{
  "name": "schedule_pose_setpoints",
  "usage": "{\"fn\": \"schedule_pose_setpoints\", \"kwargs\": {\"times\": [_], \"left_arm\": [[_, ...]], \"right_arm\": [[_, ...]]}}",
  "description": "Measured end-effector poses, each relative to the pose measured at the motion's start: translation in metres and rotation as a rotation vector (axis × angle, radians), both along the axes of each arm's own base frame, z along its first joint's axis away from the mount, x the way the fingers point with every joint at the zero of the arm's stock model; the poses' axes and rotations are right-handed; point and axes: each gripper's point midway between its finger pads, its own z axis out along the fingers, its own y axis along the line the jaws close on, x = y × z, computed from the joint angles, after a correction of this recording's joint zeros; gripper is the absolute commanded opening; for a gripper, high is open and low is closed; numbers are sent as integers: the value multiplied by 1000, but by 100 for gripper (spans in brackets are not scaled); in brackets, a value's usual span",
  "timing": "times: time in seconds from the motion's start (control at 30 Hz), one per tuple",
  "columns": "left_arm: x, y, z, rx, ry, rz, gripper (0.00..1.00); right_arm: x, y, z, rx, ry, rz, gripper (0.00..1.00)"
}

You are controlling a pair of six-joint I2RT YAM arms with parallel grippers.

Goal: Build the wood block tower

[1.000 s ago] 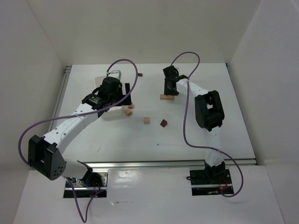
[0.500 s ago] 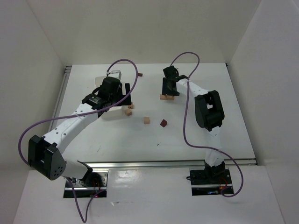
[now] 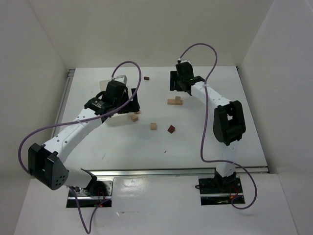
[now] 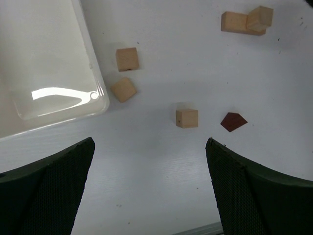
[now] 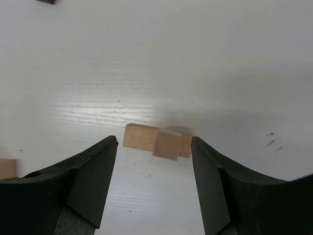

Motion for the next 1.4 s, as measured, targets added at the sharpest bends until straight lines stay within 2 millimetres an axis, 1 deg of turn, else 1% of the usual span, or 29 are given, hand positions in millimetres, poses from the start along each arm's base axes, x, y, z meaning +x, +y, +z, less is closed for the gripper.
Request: {"fn": "schedule_pose_setpoints", "kwargs": {"times": [0.07, 0.13, 0.17, 0.23, 0.33, 0.37, 0.47, 0.5, 0.57, 0.73, 0.83, 0.97, 1.03, 1.07, 1.3, 1.37, 1.4], "left_arm": [[-8, -8, -6, -39, 30, -8, 96], [-19, -17, -16, -60, 71, -22, 96], [-25, -23, -23, -66, 100, -26, 96], [-35, -34, -35, -60, 146, -39, 91], [-44, -50, -56, -49, 211, -39, 91], [-46, -53, -64, -45, 236, -24, 89], [-46, -51, -87, -23, 299, 56, 86], [-46, -49, -94, -11, 320, 87, 82], [-41, -47, -108, 17, 358, 142, 77], [-25, -45, -140, 56, 408, 264, 77], [-19, -39, -150, 57, 428, 313, 77], [-7, -21, -158, 61, 430, 391, 74], [2, -13, -159, 70, 421, 423, 74], [8, -11, -160, 74, 415, 435, 73], [34, -9, -168, 98, 405, 470, 68], [38, -6, -172, 103, 408, 479, 68], [38, -4, -173, 106, 411, 484, 66]], "right_arm": [[-2, -1, 21, 9, -54, 15, 70], [-7, -3, 38, 20, -101, 25, 71], [-12, -5, 44, 21, -114, 27, 71], [-19, -7, 53, 24, -138, 35, 73], [-26, -11, 58, 20, -150, 38, 73], [-27, -12, 58, 18, -151, 37, 73], [-29, -14, 53, 7, -142, 33, 74], [-29, -15, 52, 3, -138, 30, 74], [-29, -16, 51, -4, -139, 25, 74], [-29, -20, 50, -16, -140, 10, 75], [-28, -24, 50, -20, -140, 2, 76], [-27, -31, 48, -30, -137, -17, 78], [-27, -33, 48, -33, -135, -22, 78], [-27, -33, 48, -34, -136, -24, 78], [-27, -34, 48, -35, -136, -26, 78], [-27, -34, 48, -36, -136, -26, 78], [-27, -34, 48, -36, -136, -26, 78]]}}
